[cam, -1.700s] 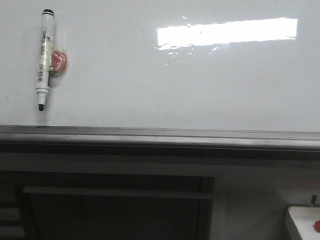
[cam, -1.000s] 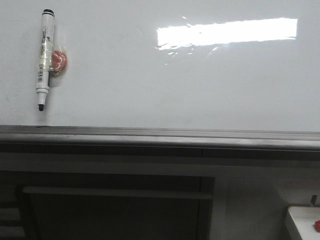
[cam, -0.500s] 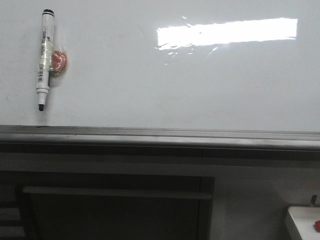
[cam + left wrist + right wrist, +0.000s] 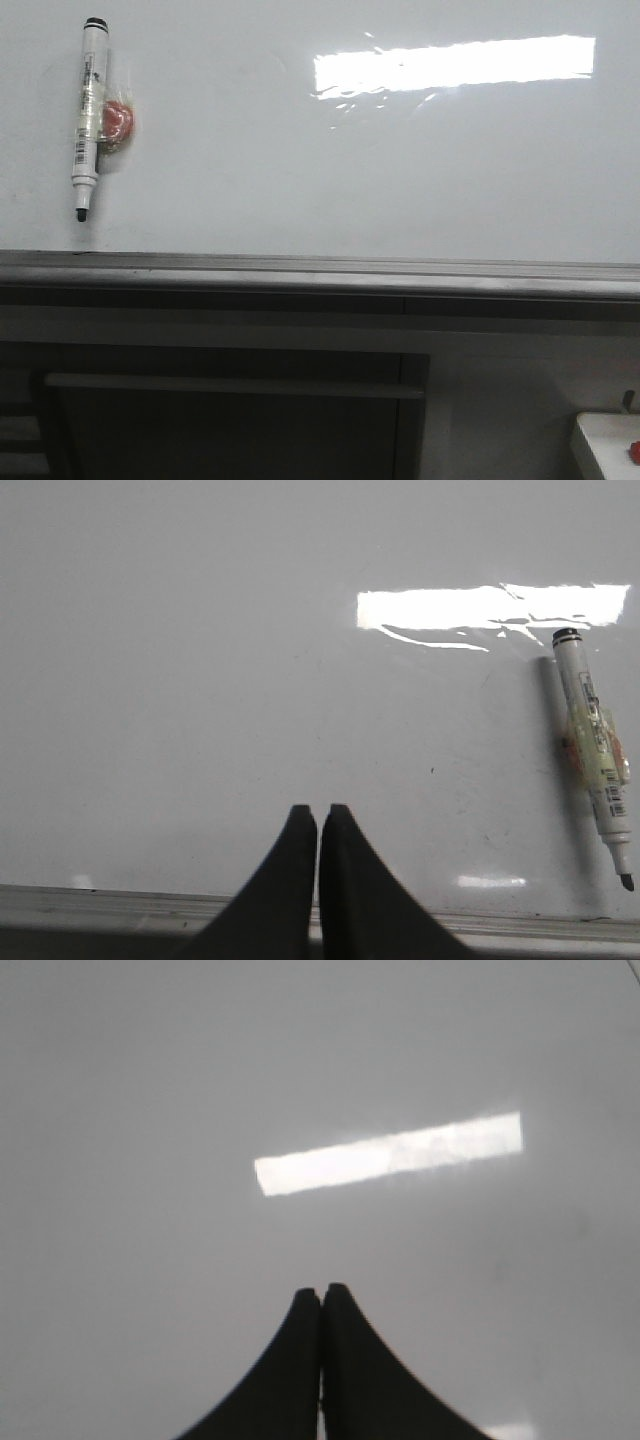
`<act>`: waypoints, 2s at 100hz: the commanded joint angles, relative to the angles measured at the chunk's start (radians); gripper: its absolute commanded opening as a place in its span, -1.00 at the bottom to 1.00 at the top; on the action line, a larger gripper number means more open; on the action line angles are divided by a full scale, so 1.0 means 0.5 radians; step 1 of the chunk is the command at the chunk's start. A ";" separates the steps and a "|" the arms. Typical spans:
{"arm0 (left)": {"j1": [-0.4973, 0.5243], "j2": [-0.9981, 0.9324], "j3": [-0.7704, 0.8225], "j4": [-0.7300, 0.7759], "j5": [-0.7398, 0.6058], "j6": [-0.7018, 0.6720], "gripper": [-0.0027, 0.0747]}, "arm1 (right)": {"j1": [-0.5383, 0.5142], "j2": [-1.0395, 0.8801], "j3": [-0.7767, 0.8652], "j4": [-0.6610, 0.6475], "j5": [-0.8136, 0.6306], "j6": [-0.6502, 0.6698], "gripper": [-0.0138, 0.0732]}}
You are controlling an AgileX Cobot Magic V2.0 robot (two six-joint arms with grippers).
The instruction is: Write number 0 on whiteboard
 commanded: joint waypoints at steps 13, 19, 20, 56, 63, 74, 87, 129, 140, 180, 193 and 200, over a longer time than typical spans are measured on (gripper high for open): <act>-0.005 0.102 -0.361 0.028 0.132 -0.008 -0.99 | -0.005 0.008 -0.308 0.265 0.545 0.031 -0.80; -0.005 0.191 -0.464 0.082 0.239 -0.008 -0.99 | -0.005 0.081 -0.466 0.265 0.864 -0.005 -0.80; -0.005 0.213 -0.475 0.082 0.248 -0.008 -0.99 | -0.005 0.104 -0.506 0.265 0.901 -0.011 -0.80; -0.009 0.588 -0.590 0.021 0.132 -0.008 -0.88 | -0.005 0.498 -0.874 0.265 1.333 -0.061 -0.80; -0.023 0.652 -0.590 -0.069 0.085 -0.008 -0.61 | -0.005 0.498 -0.874 0.265 1.329 -0.061 -0.80; -0.024 0.744 -0.574 -0.187 -0.135 -0.008 -0.08 | -0.005 0.498 -0.874 0.265 1.322 -0.061 -0.80; -0.024 0.864 -0.538 -0.251 -0.508 -0.022 0.18 | -0.005 0.498 -0.874 0.274 1.279 -0.061 -0.80; -0.755 1.515 -0.535 -0.124 -0.815 -0.026 0.17 | 0.007 0.498 -0.770 0.274 1.220 -0.089 -0.80; -0.972 1.750 -0.535 -0.168 -1.013 -0.026 0.15 | 0.007 0.498 -0.770 0.274 1.220 -0.089 -0.80; -1.266 2.406 -0.535 -0.537 -1.692 -0.031 0.15 | 0.007 0.498 -0.769 0.274 1.220 -0.089 -0.80; -1.266 2.496 -0.552 -0.519 -1.720 -0.076 0.15 | 0.007 0.498 -0.769 0.286 1.220 -0.089 -0.80; -1.266 2.544 -0.568 -0.519 -1.720 -0.139 0.15 | 0.007 0.498 -0.769 0.291 1.220 -0.089 -0.80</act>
